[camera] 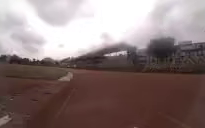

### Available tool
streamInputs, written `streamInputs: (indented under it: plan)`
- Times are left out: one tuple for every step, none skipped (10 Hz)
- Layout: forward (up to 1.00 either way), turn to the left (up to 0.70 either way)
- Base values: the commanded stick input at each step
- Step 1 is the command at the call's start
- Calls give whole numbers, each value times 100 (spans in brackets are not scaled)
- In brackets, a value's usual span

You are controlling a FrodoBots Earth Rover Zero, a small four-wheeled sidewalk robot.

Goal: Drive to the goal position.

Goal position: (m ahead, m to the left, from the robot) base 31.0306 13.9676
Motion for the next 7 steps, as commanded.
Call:
streamInputs:
  plan:
    - [100, 0]
    - [100, 0]
    - [100, 0]
    - [100, 0]
    - [100, 0]
    - [100, 0]
    - [100, 0]
